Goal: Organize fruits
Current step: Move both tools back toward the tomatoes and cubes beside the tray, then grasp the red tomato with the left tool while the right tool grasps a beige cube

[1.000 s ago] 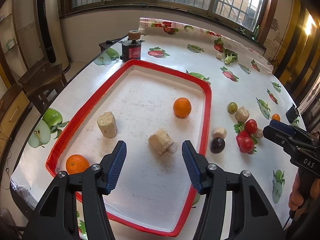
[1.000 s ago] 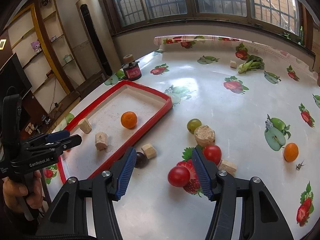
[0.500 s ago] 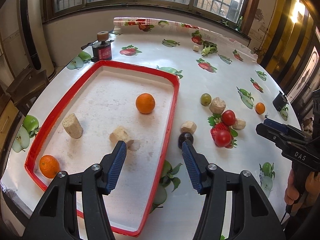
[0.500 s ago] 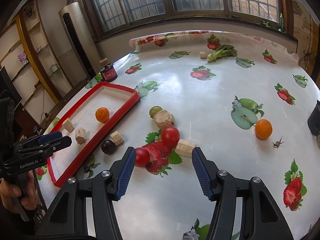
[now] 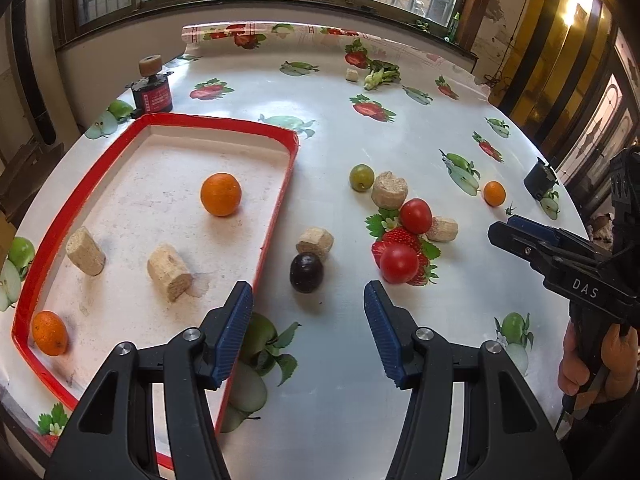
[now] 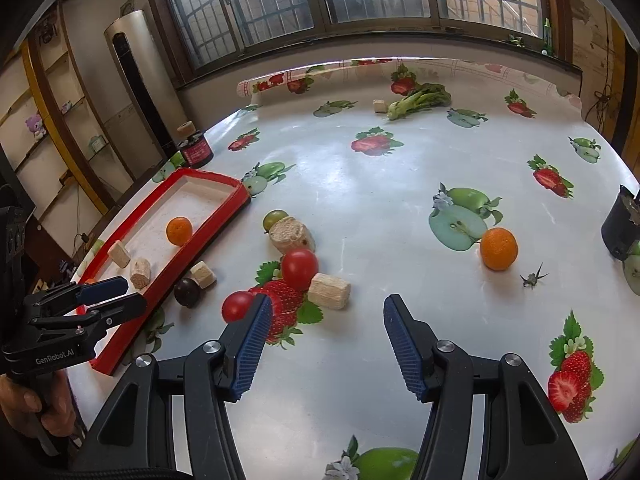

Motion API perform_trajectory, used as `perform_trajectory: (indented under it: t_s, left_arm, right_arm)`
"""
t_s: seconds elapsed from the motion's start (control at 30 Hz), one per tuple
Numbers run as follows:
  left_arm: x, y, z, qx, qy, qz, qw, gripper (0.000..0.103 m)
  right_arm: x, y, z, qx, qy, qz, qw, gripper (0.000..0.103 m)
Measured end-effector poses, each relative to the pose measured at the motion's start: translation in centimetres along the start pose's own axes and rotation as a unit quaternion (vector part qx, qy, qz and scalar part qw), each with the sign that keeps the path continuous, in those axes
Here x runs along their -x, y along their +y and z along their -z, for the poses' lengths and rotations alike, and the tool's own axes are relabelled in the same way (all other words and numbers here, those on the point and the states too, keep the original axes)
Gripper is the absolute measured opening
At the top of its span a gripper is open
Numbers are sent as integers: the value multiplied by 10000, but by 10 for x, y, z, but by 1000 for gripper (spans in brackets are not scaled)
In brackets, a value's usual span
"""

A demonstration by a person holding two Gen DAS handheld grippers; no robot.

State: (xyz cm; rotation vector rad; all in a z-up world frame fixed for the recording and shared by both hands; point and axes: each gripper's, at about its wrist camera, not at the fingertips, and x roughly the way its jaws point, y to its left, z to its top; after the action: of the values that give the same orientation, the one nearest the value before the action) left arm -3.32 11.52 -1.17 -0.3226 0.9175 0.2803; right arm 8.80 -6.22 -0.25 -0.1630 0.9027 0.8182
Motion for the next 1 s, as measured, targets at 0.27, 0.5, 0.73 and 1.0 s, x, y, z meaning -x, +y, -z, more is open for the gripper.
perform_trajectory:
  t_s: [0.27, 0.5, 0.73, 1.0]
  left_arm:
    - [-22, -35, -4, -211, 164, 290, 9992, 56]
    - [-52, -57, -12, -353, 375, 395, 9979, 56]
    - [-75, -60, -17, -421, 447, 442, 9971, 38]
    - [-54, -39, -19, -316, 205, 537, 9978, 28]
  right_arm:
    - [-4, -42, -3, -302, 35, 236, 9993, 60]
    - [-13, -46, -8, -237, 80, 115, 9996, 60]
    - [-24, -34, -17, -118, 118, -11, 9999, 60]
    - [-43, -9, -16, 244, 284, -181, 9991, 57]
